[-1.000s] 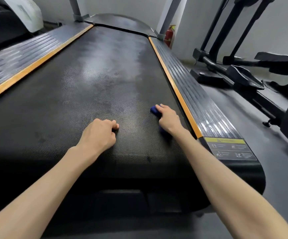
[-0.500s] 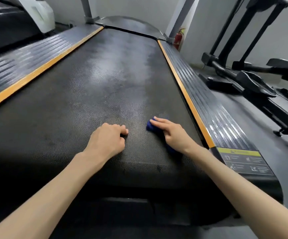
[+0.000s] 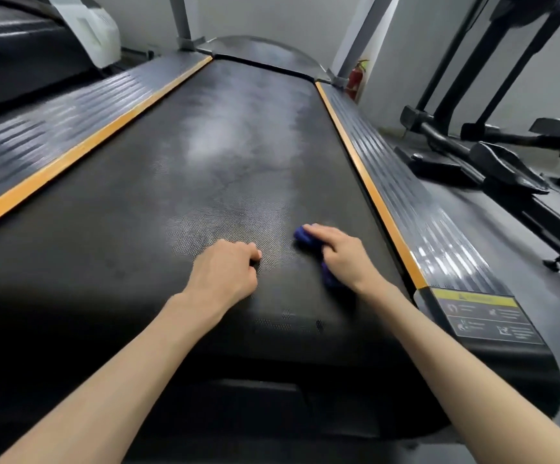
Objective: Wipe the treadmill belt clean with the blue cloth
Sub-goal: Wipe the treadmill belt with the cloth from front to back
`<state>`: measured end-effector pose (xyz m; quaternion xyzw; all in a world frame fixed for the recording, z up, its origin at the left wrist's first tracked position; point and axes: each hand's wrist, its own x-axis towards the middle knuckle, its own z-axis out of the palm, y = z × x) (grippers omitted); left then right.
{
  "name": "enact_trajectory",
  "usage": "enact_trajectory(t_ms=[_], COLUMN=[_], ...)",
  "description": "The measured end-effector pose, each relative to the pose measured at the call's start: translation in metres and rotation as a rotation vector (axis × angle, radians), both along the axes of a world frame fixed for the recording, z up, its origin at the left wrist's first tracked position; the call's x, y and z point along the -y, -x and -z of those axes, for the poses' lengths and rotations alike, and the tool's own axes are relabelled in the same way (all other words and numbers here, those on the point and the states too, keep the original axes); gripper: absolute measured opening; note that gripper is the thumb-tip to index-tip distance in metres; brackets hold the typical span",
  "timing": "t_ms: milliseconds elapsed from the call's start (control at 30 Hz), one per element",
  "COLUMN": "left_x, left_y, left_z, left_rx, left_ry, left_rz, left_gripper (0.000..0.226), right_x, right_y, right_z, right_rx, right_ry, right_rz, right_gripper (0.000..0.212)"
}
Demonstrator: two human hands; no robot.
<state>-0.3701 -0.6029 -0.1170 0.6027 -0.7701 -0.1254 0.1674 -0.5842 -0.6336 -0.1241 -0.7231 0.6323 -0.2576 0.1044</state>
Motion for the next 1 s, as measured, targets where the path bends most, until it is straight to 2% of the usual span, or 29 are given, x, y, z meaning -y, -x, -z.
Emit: enact_trajectory(t_ms=[67, 133, 267, 300, 333, 433, 467, 500, 600, 667, 700, 800, 867, 900, 1000], left_x=[0.003, 0.008, 0.011, 0.011, 0.010, 0.007, 0.006, 0.005, 0.004, 0.005, 0.005, 0.000, -0.004, -0.005, -0.003], left_y=[-0.004, -0.010, -0.030, -0.037, -0.045, -0.066, -0.071, -0.077, -0.090, -0.101, -0.106, -0.123, -0.129, -0.132, -0.138], left_z=[0.001, -0.002, -0.014, -0.015, -0.015, -0.010, -0.008, -0.006, -0.004, -0.006, -0.007, -0.006, -0.006, -0.006, -0.009], left_rx=[-0.017, -0.080, -0.111, -0.089, -0.073, -0.065, -0.060, -0.047, -0.014, 0.033, 0.062, 0.118, 0.073, 0.039, 0.001], left_ry=[-0.033, -0.070, 0.039, 0.047, 0.050, 0.081, 0.088, 0.091, 0.153, 0.217, 0.244, 0.233, 0.212, 0.204, 0.209], left_rz=[0.067, 0.102, -0.030, -0.072, -0.102, -0.162, -0.179, -0.199, -0.270, -0.360, -0.404, -0.491, -0.482, -0.476, -0.476], left_gripper=[0.046, 0.047, 0.041, 0.040, 0.039, 0.036, 0.036, 0.035, 0.035, 0.034, 0.033, 0.028, 0.026, 0.025, 0.023], right_x=[0.021, 0.028, 0.012, 0.017, 0.028, 0.055, 0.054, 0.049, 0.023, 0.037, 0.051, 0.084, 0.081, 0.074, 0.055], right_y=[-0.001, -0.032, -0.085, -0.078, -0.067, -0.050, -0.061, -0.080, -0.127, -0.122, -0.113, -0.102, -0.126, -0.143, -0.175], right_z=[-0.007, -0.015, -0.003, -0.003, -0.004, -0.014, -0.015, -0.015, -0.003, -0.001, -0.004, -0.017, -0.020, -0.018, -0.001], right_rx=[-0.043, -0.125, -0.137, -0.141, -0.163, -0.263, -0.293, -0.296, -0.202, -0.154, -0.157, -0.233, -0.286, -0.264, -0.197], right_ry=[-0.090, -0.118, -0.078, -0.082, -0.101, -0.147, -0.137, -0.120, -0.071, -0.059, -0.083, -0.166, -0.138, -0.125, -0.088], right_rz=[0.242, 0.296, -0.191, -0.233, -0.185, 0.195, 0.239, 0.181, -0.288, -0.406, -0.343, 0.065, 0.135, 0.039, -0.458], right_gripper=[0.055, 0.052, 0.056, 0.057, 0.057, 0.053, 0.050, 0.050, 0.060, 0.062, 0.062, 0.057, 0.052, 0.055, 0.063])
